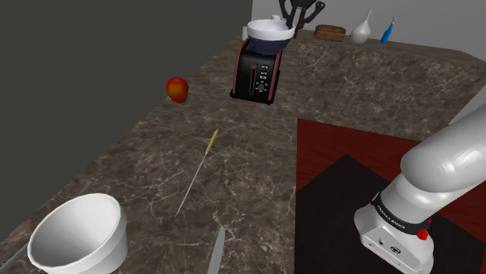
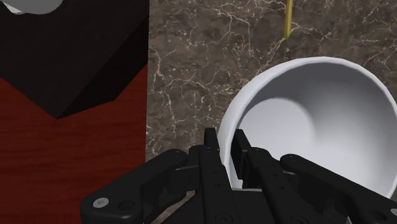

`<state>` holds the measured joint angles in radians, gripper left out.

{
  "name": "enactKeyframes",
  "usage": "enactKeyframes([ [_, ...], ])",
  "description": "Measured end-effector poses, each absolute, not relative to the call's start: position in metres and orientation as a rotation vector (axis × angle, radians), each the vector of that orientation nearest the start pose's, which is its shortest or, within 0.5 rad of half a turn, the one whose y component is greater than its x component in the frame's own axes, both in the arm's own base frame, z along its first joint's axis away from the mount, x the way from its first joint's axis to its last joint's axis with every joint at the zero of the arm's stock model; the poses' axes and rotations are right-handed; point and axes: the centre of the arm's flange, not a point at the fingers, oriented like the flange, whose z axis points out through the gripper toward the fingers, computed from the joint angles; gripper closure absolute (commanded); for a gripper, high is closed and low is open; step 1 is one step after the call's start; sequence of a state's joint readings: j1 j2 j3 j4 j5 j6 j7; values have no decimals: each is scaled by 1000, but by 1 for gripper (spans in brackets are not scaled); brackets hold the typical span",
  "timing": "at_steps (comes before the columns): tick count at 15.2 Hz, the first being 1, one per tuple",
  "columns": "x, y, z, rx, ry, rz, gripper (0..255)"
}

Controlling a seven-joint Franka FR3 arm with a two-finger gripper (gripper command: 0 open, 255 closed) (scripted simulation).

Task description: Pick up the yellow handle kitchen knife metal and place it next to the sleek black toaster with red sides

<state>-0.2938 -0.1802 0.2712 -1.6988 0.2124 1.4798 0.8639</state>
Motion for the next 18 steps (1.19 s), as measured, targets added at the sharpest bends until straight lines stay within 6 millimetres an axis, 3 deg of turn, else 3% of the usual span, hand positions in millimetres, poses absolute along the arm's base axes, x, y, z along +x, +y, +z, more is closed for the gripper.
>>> enactKeyframes([
  [9, 498, -92, 646, -2721, 1277, 163, 255],
  [18, 497, -99, 603, -2723, 1274, 163, 255],
])
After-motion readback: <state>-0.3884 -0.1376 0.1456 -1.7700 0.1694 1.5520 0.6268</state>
